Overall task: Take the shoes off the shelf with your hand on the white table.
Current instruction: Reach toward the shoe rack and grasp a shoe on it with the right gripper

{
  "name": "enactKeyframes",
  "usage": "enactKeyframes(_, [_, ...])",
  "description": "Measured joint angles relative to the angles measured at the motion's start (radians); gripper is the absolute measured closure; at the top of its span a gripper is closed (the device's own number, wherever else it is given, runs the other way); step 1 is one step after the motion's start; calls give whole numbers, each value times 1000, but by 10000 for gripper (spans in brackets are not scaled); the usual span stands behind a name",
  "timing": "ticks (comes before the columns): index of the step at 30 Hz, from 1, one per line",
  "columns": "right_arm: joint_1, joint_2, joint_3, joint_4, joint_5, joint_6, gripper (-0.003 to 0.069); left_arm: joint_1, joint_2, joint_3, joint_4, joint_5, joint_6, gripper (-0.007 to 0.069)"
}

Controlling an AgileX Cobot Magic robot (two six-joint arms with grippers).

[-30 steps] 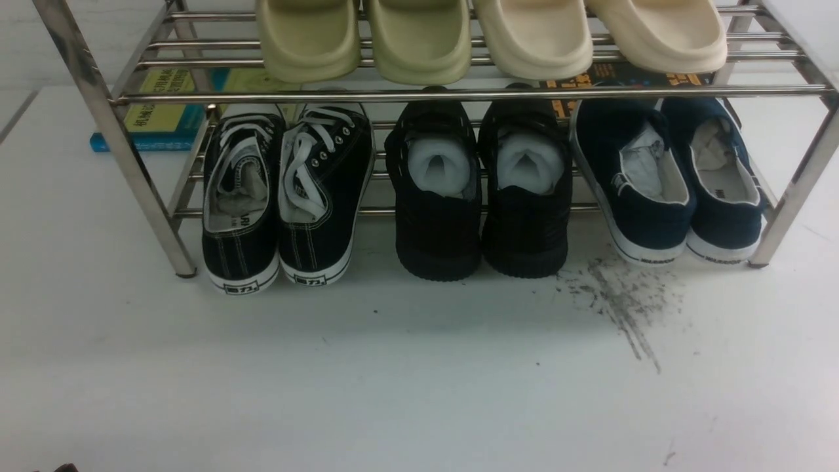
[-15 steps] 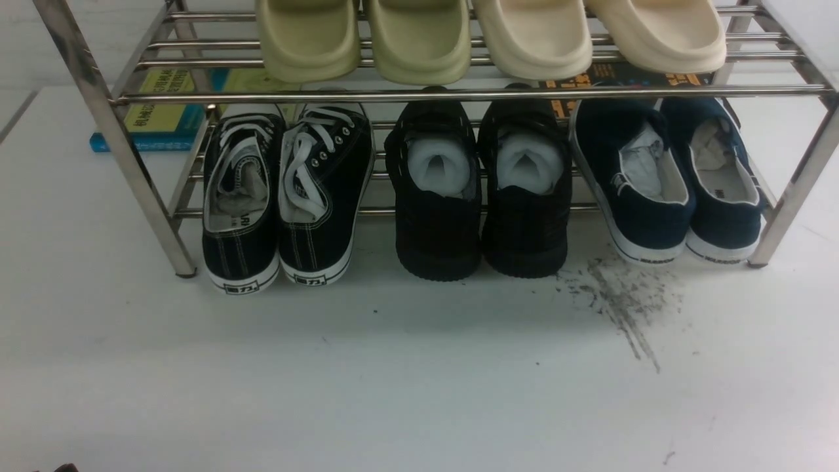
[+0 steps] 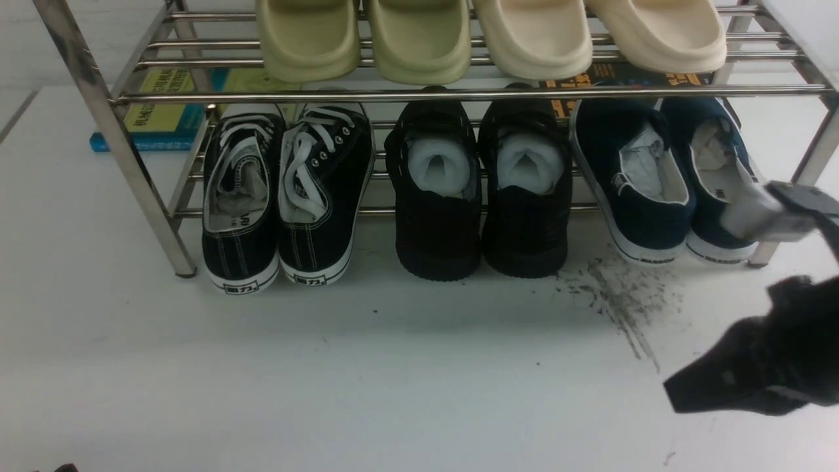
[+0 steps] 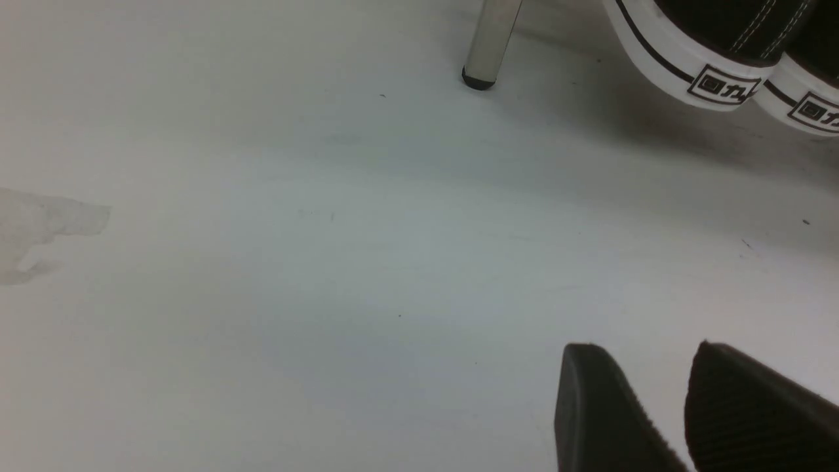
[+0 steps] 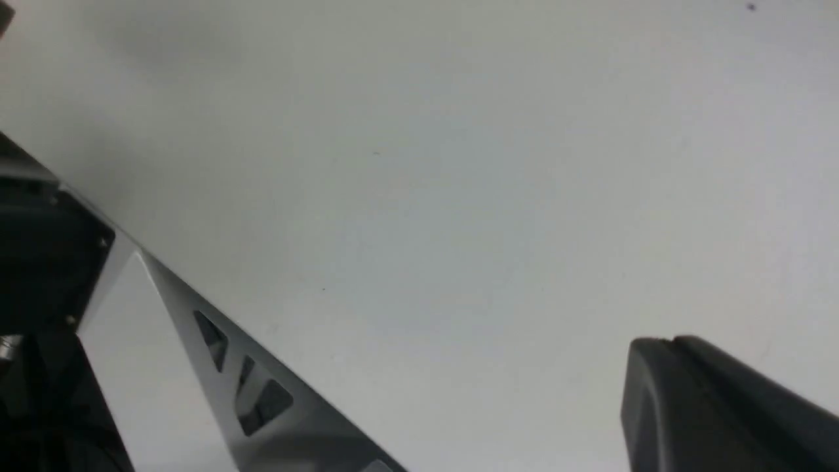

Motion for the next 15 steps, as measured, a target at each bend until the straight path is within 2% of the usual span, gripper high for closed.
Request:
enactKeyframes(2, [75, 80, -81, -73, -7, 42, 643, 0, 0, 0, 0, 0, 0, 384])
enactKeyframes(3, [81, 80, -88, -73, -7, 48, 643, 0, 0, 0, 0, 0, 0, 384])
enactKeyframes(5, [163, 165, -187, -209, -7, 159, 634, 0, 0, 0, 0, 0, 0, 384])
enactKeyframes(6, [163, 170, -194, -220, -7, 168, 633, 0, 0, 0, 0, 0, 0, 384])
enactKeyframes(9, [288, 267, -325, -398, 2, 313, 621, 0, 0, 0, 0, 0, 0, 384])
enactKeyframes(15, [394, 401, -539, -524, 87, 427, 601, 0, 0, 0, 0, 0, 0, 384])
